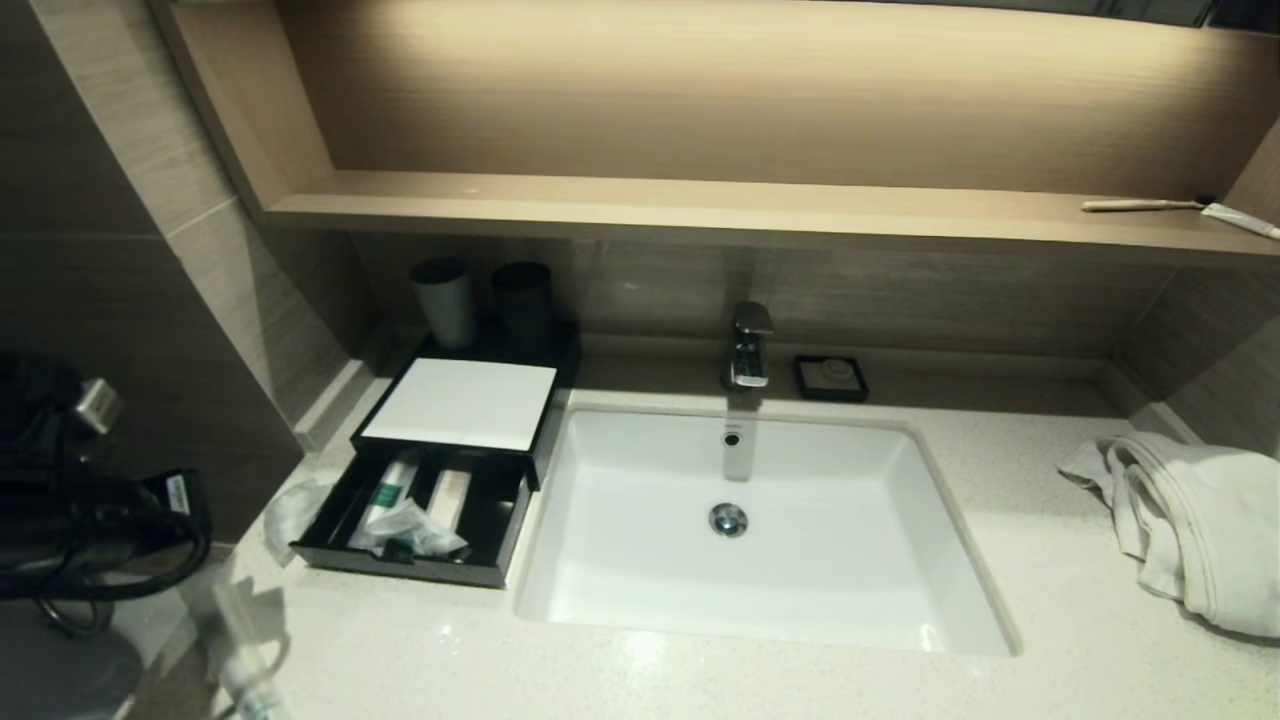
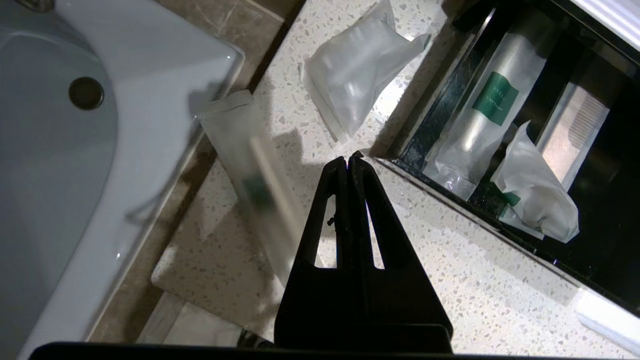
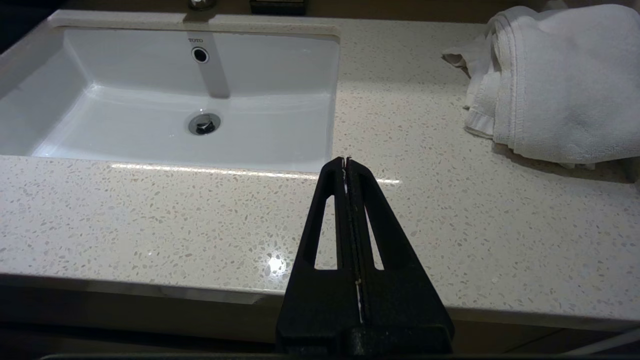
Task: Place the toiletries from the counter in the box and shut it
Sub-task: Pick up the bathroom toiletry
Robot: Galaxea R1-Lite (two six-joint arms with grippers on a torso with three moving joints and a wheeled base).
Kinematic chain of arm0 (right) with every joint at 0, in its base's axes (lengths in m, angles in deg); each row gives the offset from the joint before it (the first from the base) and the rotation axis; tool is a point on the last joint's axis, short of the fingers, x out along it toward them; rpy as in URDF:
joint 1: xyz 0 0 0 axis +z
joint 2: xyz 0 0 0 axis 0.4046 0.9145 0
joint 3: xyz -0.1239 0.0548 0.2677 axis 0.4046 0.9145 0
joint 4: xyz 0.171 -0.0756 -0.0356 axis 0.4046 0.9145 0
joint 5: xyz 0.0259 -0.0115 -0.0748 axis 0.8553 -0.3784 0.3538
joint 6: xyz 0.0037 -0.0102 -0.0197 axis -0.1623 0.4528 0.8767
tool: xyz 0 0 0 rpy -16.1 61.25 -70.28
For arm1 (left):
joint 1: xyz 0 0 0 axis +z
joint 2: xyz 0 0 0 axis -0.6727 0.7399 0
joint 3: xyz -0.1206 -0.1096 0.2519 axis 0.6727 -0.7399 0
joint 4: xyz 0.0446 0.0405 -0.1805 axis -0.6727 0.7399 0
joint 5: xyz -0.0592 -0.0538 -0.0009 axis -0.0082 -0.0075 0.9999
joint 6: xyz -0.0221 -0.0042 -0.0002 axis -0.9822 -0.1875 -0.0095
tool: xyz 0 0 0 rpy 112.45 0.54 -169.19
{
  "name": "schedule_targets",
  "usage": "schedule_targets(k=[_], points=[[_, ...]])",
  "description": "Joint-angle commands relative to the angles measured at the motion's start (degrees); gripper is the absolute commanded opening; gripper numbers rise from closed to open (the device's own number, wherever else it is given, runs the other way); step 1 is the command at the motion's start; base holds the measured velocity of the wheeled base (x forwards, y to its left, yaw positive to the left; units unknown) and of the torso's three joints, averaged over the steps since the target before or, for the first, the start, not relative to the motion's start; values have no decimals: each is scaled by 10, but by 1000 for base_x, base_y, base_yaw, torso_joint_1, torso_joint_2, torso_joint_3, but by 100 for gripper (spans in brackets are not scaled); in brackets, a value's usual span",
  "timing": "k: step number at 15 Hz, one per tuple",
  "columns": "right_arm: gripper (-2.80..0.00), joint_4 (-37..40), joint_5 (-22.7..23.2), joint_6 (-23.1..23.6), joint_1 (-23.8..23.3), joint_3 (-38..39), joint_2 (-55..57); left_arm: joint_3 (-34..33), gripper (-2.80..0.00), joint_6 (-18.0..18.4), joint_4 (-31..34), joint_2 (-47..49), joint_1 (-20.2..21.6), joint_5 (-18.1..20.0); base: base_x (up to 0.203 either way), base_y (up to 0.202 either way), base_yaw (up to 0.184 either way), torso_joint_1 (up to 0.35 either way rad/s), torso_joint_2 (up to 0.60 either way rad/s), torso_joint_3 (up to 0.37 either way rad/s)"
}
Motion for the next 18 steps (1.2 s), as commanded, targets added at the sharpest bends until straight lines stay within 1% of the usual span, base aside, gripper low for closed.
schedule_targets(k=[1, 4, 5, 6, 10, 13, 18], points=[[-280, 0, 0, 0, 0, 0, 0, 12, -280, -4, -1, 42, 3, 3, 0, 0, 0, 0, 0, 0], [-280, 0, 0, 0, 0, 0, 0, 47, -280, -4, 0, 81, 2, 3, 0, 0, 0, 0, 0, 0], [-280, 0, 0, 0, 0, 0, 0, 49, -231, -4, -1, 86, 2, 3, 0, 0, 0, 0, 0, 0], [-280, 0, 0, 0, 0, 0, 0, 49, 0, -3, -1, 93, 2, 3, 0, 0, 0, 0, 0, 0], [-280, 0, 0, 0, 0, 0, 0, 60, 0, -3, -2, 128, 2, 5, 0, 0, 0, 0, 0, 0], [-280, 0, 0, 0, 0, 0, 0, 73, 0, -6, -2, 147, 2, 34, 0, 0, 0, 0, 0, 0], [-280, 0, 0, 0, 0, 0, 0, 100, 0, -15, -2, 191, 2, 32, 0, 0, 0, 0, 0, 0]])
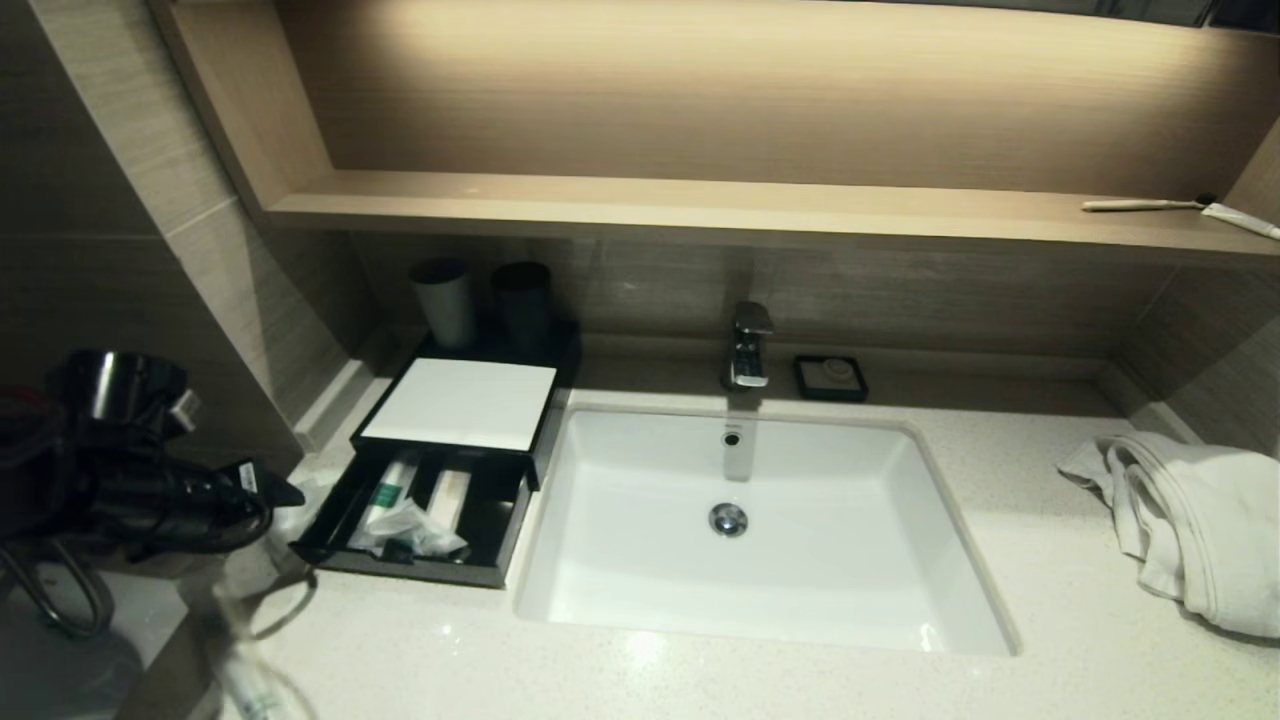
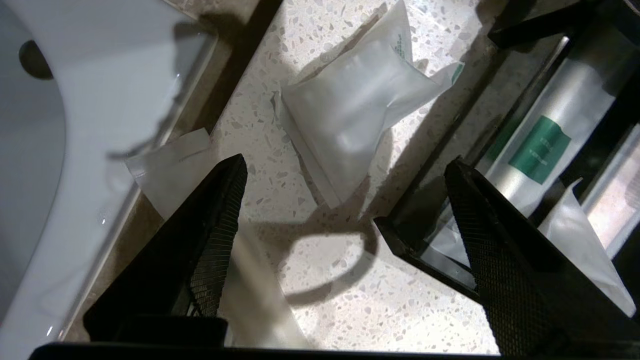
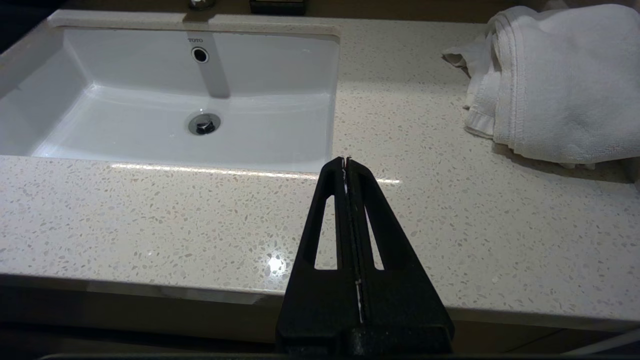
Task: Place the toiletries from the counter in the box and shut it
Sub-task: Pick up the bathroom toiletry
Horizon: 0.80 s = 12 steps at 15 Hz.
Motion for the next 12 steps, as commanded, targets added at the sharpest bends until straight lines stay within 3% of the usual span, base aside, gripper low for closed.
schedule_targets(k=[1, 12], points=[[-280, 0, 0, 0, 0, 0, 0, 8, 0, -1, 0, 27, 0, -1, 0, 0, 0, 0, 0, 0], [-280, 0, 0, 0, 0, 0, 0, 41, 0, 4, 0, 71, 0, -2, 0, 0, 0, 0, 0, 0]])
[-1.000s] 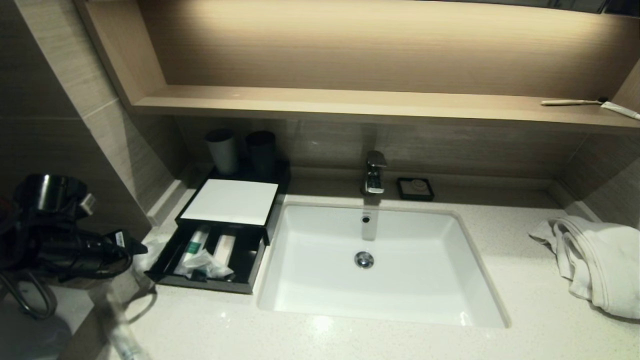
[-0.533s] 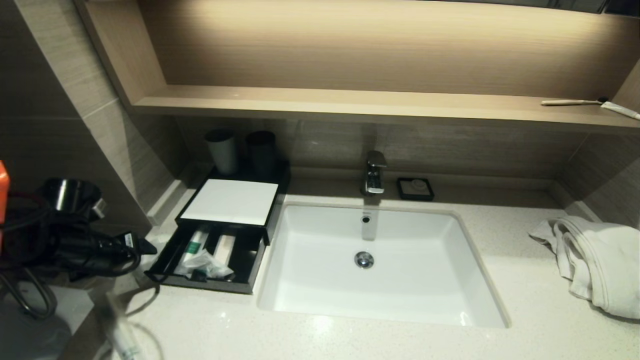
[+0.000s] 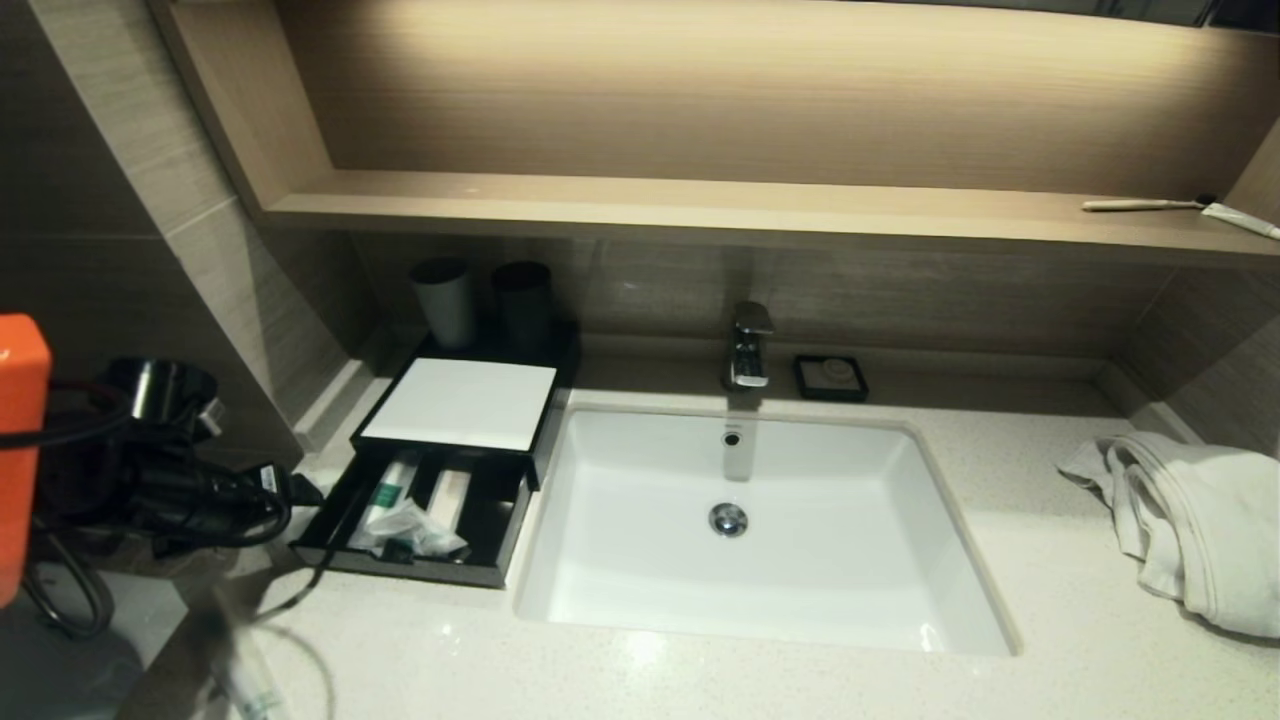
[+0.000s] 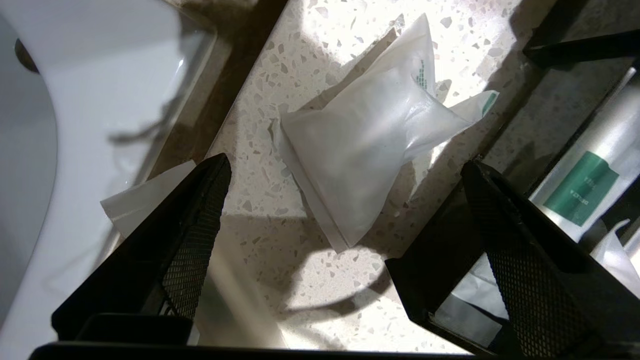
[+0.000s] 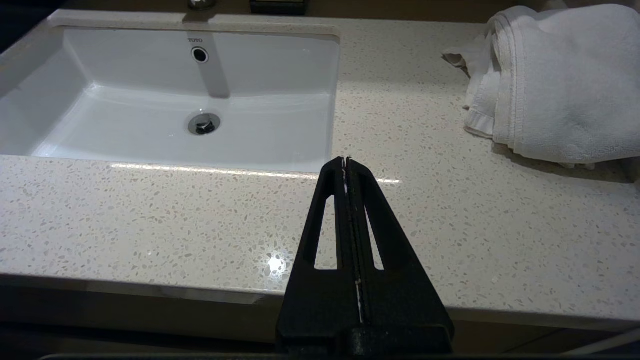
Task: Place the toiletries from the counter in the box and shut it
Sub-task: Pick up the bathroom toiletry
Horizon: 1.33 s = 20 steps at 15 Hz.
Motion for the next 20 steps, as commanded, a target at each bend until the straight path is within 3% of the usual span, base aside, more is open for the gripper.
schedule_targets(k=[1, 6, 7, 20], points=[[-280, 0, 0, 0, 0, 0, 0, 4, 0, -1, 0, 11, 0, 0, 0, 0, 0, 0, 0, 0], [-280, 0, 0, 0, 0, 0, 0, 11, 0, 0, 2, 16, -2, -1, 0, 0, 0, 0, 0, 0], [-280, 0, 0, 0, 0, 0, 0, 12, -280, 2, 2, 17, -2, -1, 0, 0, 0, 0, 0, 0], [-280, 0, 0, 0, 0, 0, 0, 9, -280, 5, 5, 10, -2, -1, 0, 0, 0, 0, 0, 0]])
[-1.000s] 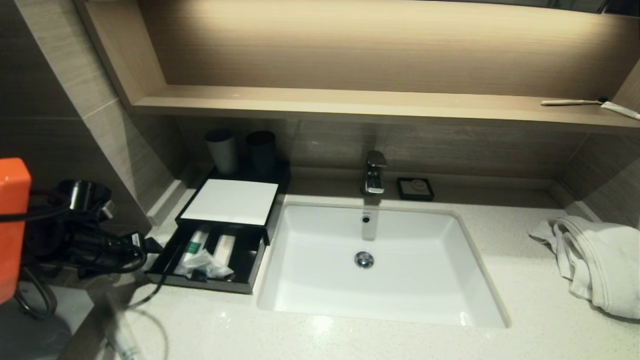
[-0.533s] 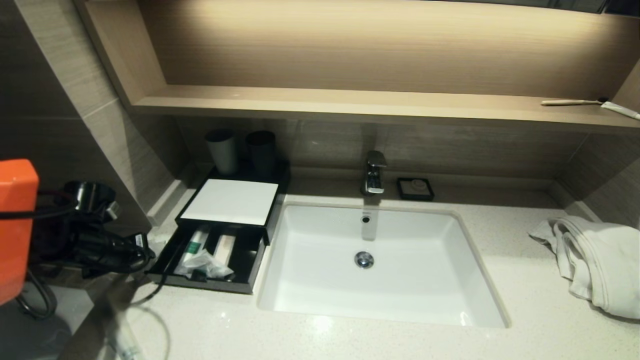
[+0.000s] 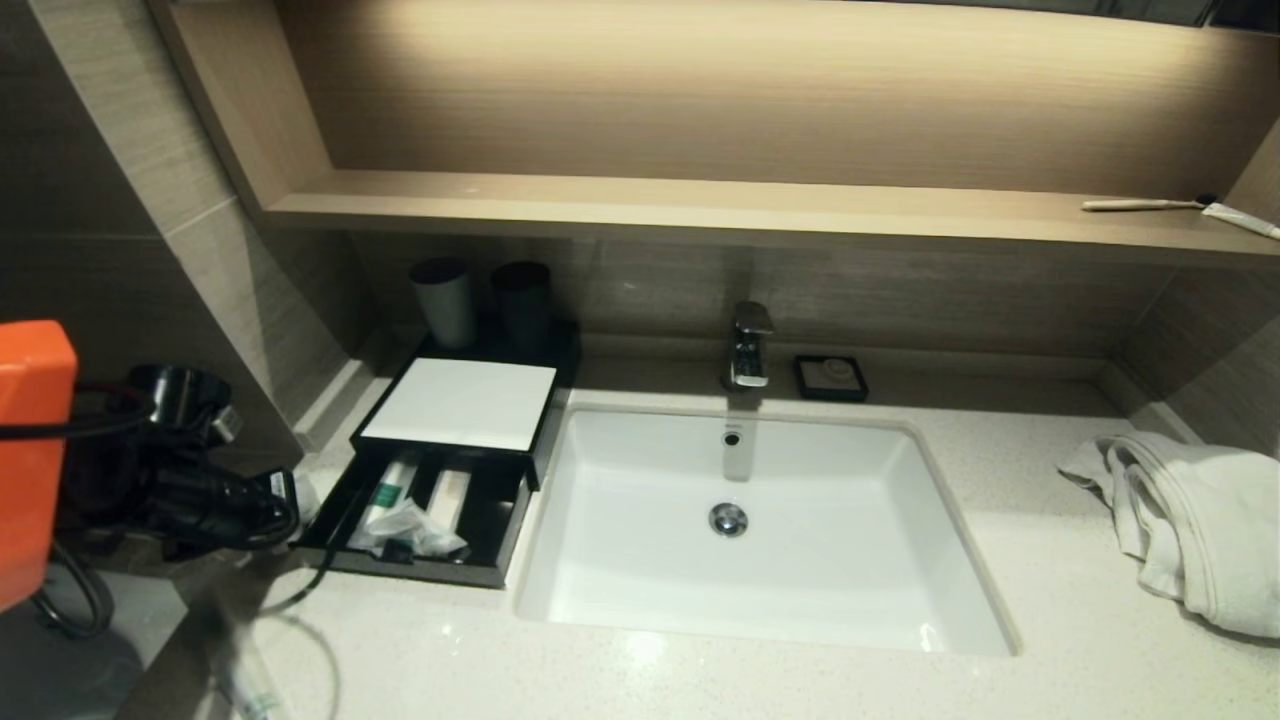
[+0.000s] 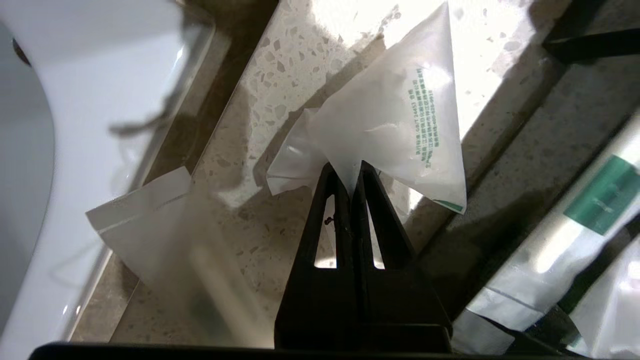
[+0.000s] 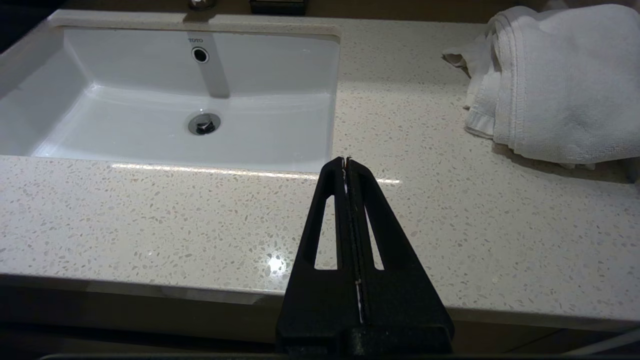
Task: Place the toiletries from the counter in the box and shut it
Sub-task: Pick up the bathroom toiletry, then place the bathroom toiletry into the drawer
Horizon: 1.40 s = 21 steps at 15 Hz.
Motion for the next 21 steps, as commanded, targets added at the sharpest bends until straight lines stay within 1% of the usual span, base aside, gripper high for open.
schedule_targets(k=[1, 3, 7, 9, 11, 14, 17, 21], points=[[-280, 0, 0, 0, 0, 0, 0, -3, -280, -2, 0, -25, 0, 0, 0, 0, 0, 0, 0, 0], [-280, 0, 0, 0, 0, 0, 0, -4, -280, -3, 4, -59, 1, 0, 0, 0, 0, 0, 0, 0], [-280, 0, 0, 0, 0, 0, 0, 0, -280, -3, 34, -150, -3, 5, 0, 0, 0, 0, 0, 0], [-280, 0, 0, 0, 0, 0, 0, 6, -280, -4, 64, -188, -28, 6, 0, 0, 0, 0, 0, 0], [-280, 0, 0, 0, 0, 0, 0, 28, -280, -7, 121, -209, -58, 9, 0, 0, 0, 0, 0, 0], [-280, 0, 0, 0, 0, 0, 0, 50, -280, -10, 162, -213, -120, 10, 0, 0, 0, 0, 0, 0], [-280, 0, 0, 0, 0, 0, 0, 83, -280, -18, 203, -188, -171, 10, 0, 0, 0, 0, 0, 0], [-280, 0, 0, 0, 0, 0, 0, 113, -280, -20, 223, -136, -208, 5, 0, 0, 0, 0, 0, 0]])
